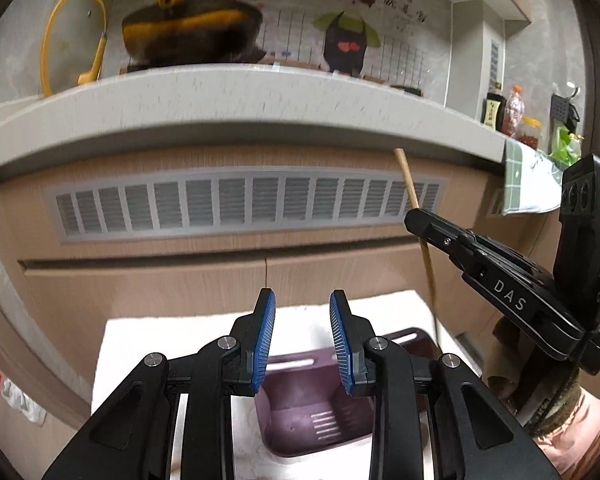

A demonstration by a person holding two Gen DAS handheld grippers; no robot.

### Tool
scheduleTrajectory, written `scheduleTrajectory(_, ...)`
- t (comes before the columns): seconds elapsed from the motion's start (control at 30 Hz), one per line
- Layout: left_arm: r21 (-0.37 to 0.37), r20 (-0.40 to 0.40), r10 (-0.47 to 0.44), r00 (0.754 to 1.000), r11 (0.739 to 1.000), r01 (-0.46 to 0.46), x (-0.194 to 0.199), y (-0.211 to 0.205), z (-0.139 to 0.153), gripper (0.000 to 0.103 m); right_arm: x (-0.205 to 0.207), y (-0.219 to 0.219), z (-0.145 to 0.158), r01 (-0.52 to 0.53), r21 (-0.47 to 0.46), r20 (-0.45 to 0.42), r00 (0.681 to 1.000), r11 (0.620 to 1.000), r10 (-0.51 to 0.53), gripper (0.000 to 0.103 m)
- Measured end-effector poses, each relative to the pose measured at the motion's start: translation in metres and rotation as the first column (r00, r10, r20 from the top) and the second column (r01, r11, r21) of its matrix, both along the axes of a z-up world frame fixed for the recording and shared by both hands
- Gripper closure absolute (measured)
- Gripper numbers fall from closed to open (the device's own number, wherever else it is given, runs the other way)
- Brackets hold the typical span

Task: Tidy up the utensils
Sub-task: 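Lift the chopstick with the right tool and drop it into the maroon caddy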

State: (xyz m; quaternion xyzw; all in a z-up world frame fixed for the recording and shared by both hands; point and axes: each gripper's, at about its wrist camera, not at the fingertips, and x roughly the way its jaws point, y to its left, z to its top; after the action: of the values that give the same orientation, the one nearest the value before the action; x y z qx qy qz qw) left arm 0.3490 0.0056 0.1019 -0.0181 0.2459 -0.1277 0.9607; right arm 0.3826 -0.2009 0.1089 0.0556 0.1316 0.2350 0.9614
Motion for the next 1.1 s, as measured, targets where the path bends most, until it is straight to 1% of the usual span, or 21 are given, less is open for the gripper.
scheduleTrajectory(0.1, -0.014, -0.042, 0.011, 0.999, 1.0, -0.011, 0.007, 0.005, -0.012, 0.074, 0.005, 0.0, -0.013, -0.003, -0.023, -0.032, 0.999, 1.0, 0.002, 0.098)
scheduleTrajectory(0.17, -0.02, -0.067, 0.013, 0.998, 1.0, -0.014, 0.009, 0.008, -0.02, 0.073, 0.004, 0.001, -0.022, -0.006, -0.054, -0.058, 0.998, 0.998, 0.003, 0.098)
scheduleTrajectory(0.3, -0.018, -0.123, 0.024, 0.992, 0.999, -0.027, 0.007, 0.017, -0.036, 0.072, 0.002, 0.0, -0.036, -0.026, -0.103, -0.129, 0.992, 0.994, 0.012, 0.098)
scheduleTrajectory(0.4, -0.009, -0.166, 0.057, 0.984, 0.998, -0.059, 0.0, 0.029, -0.05, 0.072, -0.004, 0.0, -0.042, -0.023, -0.146, -0.158, 0.988, 0.989, 0.0, 0.097)
scheduleTrajectory(0.5, -0.024, -0.206, 0.1, 0.973, 0.994, -0.108, -0.012, 0.052, -0.06, 0.071, -0.018, -0.004, -0.046, -0.015, -0.17, -0.171, 0.985, 0.985, -0.014, 0.096)
scheduleTrajectory(0.53, -0.03, -0.221, 0.116, 0.968, 0.992, -0.126, -0.016, 0.063, -0.064, 0.069, -0.024, -0.005, -0.046, -0.012, -0.183, -0.169, 0.985, 0.983, -0.019, 0.093)
scheduleTrajectory(0.57, -0.034, -0.234, 0.129, 0.964, 0.989, -0.141, -0.019, 0.072, -0.067, 0.068, -0.03, -0.005, -0.046, -0.005, -0.198, -0.164, 0.986, 0.98, -0.028, 0.086)
scheduleTrajectory(0.6, -0.037, -0.253, 0.148, 0.956, 0.986, -0.163, -0.023, 0.083, -0.071, 0.065, -0.038, -0.005, -0.046, 0.004, -0.219, -0.157, 0.987, 0.976, -0.039, 0.082)
scheduleTrajectory(0.63, -0.039, -0.27, 0.168, 0.948, 0.982, -0.185, -0.026, 0.092, -0.075, 0.062, -0.044, -0.006, -0.048, 0.006, -0.231, -0.152, 0.987, 0.973, -0.042, 0.074)
scheduleTrajectory(0.67, -0.041, -0.291, 0.184, 0.939, 0.978, -0.204, -0.028, 0.1, -0.08, 0.061, -0.051, -0.006, -0.049, 0.005, -0.241, -0.148, 0.988, 0.97, -0.042, 0.07)
scheduleTrajectory(0.73, -0.049, -0.345, 0.2, 0.917, 0.972, -0.23, -0.031, 0.115, -0.093, 0.059, -0.062, -0.005, -0.052, -0.002, -0.268, -0.158, 0.987, 0.963, -0.042, 0.07)
scheduleTrajectory(0.77, -0.053, -0.361, 0.201, 0.91, 0.97, -0.236, -0.033, 0.119, -0.098, 0.059, -0.068, -0.003, -0.056, -0.01, -0.286, -0.171, 0.984, 0.958, -0.041, 0.07)
scheduleTrajectory(0.8, -0.049, -0.381, 0.201, 0.903, 0.97, -0.237, -0.034, 0.121, -0.106, 0.059, -0.073, -0.002, -0.06, -0.016, -0.301, -0.185, 0.982, 0.953, -0.042, 0.069)
scheduleTrajectory(0.87, -0.039, -0.406, 0.185, 0.895, 0.975, -0.22, -0.037, 0.122, -0.122, 0.059, -0.082, -0.001, -0.069, -0.028, -0.324, -0.215, 0.975, 0.946, -0.045, 0.064)
scheduleTrajectory(0.93, -0.036, -0.435, 0.159, 0.886, 0.98, -0.194, -0.035, 0.118, -0.136, 0.059, -0.092, 0.0, -0.078, -0.032, -0.348, -0.241, 0.969, 0.937, -0.056, 0.052)
scheduleTrajectory(0.97, -0.032, -0.447, 0.146, 0.882, 0.983, -0.179, -0.034, 0.116, -0.143, 0.059, -0.097, -0.001, -0.084, -0.032, -0.362, -0.249, 0.966, 0.932, -0.064, 0.048)
scheduleTrajectory(1.07, 0.002, -0.474, 0.137, 0.87, 0.988, -0.155, -0.034, 0.111, -0.161, 0.059, -0.111, 0.0, -0.099, -0.042, -0.41, -0.28, 0.957, 0.911, -0.082, 0.045)
scheduleTrajectory(1.1, 0.012, -0.478, 0.139, 0.867, 0.988, -0.152, -0.034, 0.111, -0.165, 0.059, -0.114, 0.001, -0.104, -0.044, -0.421, -0.296, 0.951, 0.906, -0.091, 0.04)
